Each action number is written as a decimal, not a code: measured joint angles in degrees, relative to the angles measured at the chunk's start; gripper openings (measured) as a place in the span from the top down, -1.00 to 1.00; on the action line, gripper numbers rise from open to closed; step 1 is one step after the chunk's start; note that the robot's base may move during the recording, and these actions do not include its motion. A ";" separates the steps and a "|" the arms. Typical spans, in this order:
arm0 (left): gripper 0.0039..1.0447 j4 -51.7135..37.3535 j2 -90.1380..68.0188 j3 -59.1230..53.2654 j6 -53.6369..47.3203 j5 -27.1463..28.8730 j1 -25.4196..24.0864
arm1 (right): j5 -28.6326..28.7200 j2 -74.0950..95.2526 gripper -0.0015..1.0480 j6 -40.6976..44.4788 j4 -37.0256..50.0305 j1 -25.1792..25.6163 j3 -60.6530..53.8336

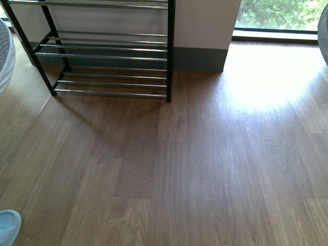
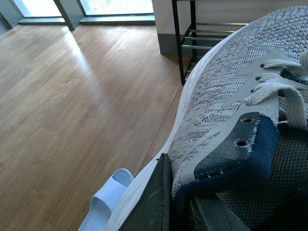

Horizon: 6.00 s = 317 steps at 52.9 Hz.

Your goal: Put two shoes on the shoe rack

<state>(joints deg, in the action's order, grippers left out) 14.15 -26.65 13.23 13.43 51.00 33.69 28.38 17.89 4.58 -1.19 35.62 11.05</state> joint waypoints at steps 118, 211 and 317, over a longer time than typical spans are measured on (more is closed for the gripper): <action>0.97 0.00 0.04 -0.02 0.02 0.39 -0.04 | 0.98 0.00 0.97 0.09 0.02 -0.15 -0.15; 0.97 0.00 0.00 -0.11 0.17 0.00 0.02 | 0.02 0.00 0.97 0.28 0.02 -0.09 -0.28; 0.97 0.00 0.04 -0.11 0.37 0.02 0.02 | 0.11 0.00 0.97 0.26 0.02 -0.09 -0.20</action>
<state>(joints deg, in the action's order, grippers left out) 14.15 -26.61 13.13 13.80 51.03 33.71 28.49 17.89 4.84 -1.17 35.53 10.85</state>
